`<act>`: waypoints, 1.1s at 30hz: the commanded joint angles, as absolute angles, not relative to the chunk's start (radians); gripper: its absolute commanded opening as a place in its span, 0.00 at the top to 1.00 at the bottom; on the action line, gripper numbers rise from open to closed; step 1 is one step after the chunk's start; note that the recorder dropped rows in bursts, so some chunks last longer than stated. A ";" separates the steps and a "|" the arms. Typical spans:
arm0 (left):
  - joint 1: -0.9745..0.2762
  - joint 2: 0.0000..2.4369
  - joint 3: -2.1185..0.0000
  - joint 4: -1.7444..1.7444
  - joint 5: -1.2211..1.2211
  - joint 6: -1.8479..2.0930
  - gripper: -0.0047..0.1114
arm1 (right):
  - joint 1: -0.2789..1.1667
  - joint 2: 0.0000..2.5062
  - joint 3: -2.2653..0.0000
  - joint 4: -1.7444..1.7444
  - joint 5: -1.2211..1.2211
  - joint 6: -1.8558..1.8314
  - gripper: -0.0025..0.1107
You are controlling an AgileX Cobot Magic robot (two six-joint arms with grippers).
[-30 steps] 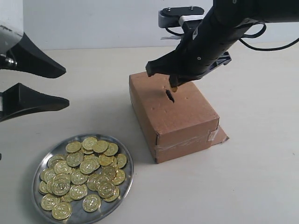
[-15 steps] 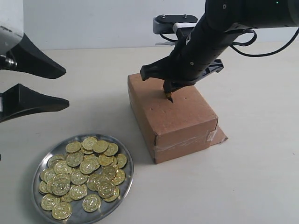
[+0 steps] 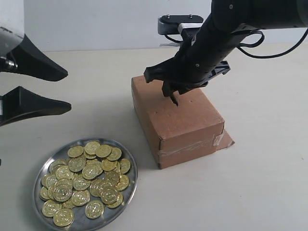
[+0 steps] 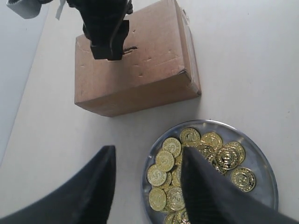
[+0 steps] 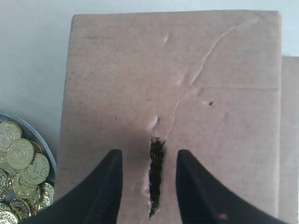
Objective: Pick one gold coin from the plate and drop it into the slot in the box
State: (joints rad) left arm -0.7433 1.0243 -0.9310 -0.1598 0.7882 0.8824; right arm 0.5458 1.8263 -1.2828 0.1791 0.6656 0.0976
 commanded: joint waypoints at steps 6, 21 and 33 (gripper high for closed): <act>-0.744 0.933 -0.935 -0.176 0.791 0.728 0.96 | 0.547 1.531 -1.293 -0.047 0.603 0.097 0.98; -0.744 0.553 -0.504 -0.577 0.250 0.641 0.96 | 0.547 0.791 -0.932 -0.097 0.464 0.073 0.98; -0.744 0.309 -0.094 -0.855 0.000 0.639 0.96 | 0.547 0.142 -0.316 -0.089 0.270 0.219 0.98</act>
State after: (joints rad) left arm -0.7433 0.3384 -0.1311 -0.8220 0.0341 0.6464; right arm 0.5458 0.2239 -0.3951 -0.0918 0.3519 0.1628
